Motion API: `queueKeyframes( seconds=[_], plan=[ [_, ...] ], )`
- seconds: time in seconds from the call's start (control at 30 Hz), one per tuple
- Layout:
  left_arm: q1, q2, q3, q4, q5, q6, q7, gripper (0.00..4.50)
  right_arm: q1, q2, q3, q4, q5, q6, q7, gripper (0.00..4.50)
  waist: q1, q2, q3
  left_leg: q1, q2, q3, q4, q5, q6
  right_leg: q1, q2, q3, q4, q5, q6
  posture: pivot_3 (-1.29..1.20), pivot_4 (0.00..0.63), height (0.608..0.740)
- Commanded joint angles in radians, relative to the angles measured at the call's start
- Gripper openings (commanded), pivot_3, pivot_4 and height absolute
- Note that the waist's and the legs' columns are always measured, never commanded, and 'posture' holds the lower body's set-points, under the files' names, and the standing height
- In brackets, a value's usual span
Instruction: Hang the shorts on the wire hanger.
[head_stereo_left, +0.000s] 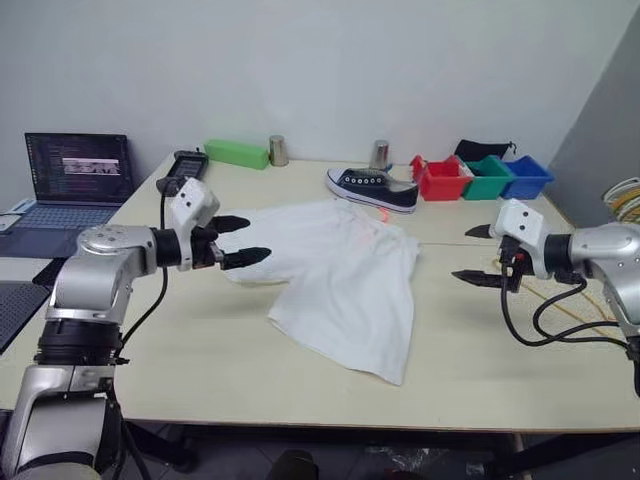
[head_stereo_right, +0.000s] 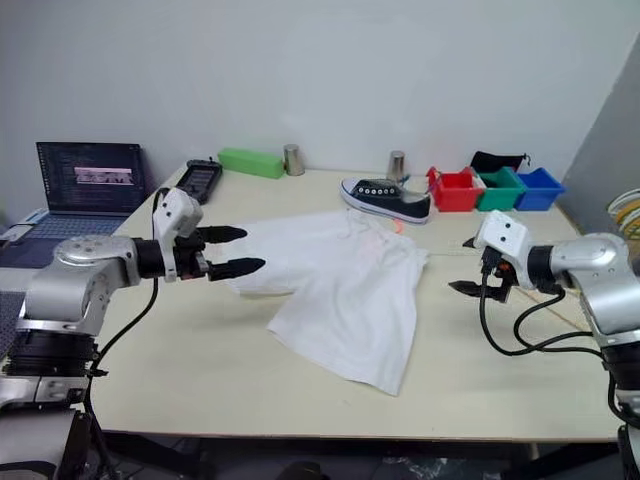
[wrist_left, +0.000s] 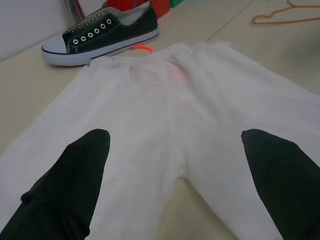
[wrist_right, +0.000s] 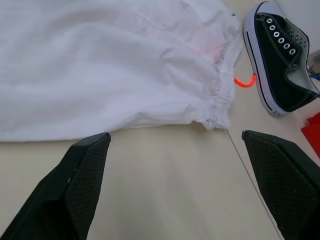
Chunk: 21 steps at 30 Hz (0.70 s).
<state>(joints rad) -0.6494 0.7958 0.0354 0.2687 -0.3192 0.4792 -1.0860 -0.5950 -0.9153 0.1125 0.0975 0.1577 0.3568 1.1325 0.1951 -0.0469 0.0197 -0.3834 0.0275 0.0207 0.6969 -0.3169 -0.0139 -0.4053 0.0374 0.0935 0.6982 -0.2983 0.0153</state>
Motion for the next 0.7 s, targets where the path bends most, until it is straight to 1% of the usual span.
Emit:
queueKeyframes(
  seconds=[0.03,0.17,0.3,0.5,0.7],
  plan=[
    [-0.029,-0.011,0.030,0.031,0.025,-0.089,0.035,4.50,-0.029,0.021,-0.011,0.015,-0.002,-0.025,0.000,4.46,0.003,0.000,0.000,0.000,0.000,-0.001,0.000,0.000,0.000,0.000,-0.002,0.000,0.000,0.000,0.000,0.39,0.000,0.740],
    [-0.006,-0.019,0.033,-0.004,0.019,-0.077,0.057,4.50,-0.015,0.039,-0.016,0.000,-0.009,-0.030,-0.014,4.46,0.017,0.000,0.000,-0.003,0.000,-0.005,0.000,0.000,0.000,-0.001,-0.005,-0.005,0.000,0.000,0.000,0.39,0.000,0.740],
    [0.048,-0.017,0.046,-0.036,0.019,-0.073,0.078,4.50,0.014,0.027,-0.027,-0.041,0.006,-0.012,0.009,4.46,0.028,0.000,0.000,-0.003,0.000,-0.008,0.000,0.000,0.000,-0.001,-0.005,-0.007,0.000,0.000,-0.001,0.38,0.000,0.740],
    [0.107,-0.032,0.054,-0.111,0.001,-0.039,0.113,4.50,-0.002,0.029,-0.046,0.052,-0.020,-0.033,-0.022,4.46,0.038,0.000,0.000,-0.003,-0.001,-0.010,0.001,0.000,0.000,0.000,-0.006,-0.010,0.000,0.000,-0.001,0.38,0.000,0.740],
    [0.136,-0.051,0.064,-0.127,0.009,-0.041,0.169,4.50,-0.042,0.071,-0.042,0.096,-0.003,0.021,-0.038,4.46,0.043,0.000,0.000,-0.003,0.000,-0.011,0.001,0.000,0.000,0.000,-0.006,-0.013,0.001,-0.001,-0.002,0.38,0.000,0.740]
  ],
)
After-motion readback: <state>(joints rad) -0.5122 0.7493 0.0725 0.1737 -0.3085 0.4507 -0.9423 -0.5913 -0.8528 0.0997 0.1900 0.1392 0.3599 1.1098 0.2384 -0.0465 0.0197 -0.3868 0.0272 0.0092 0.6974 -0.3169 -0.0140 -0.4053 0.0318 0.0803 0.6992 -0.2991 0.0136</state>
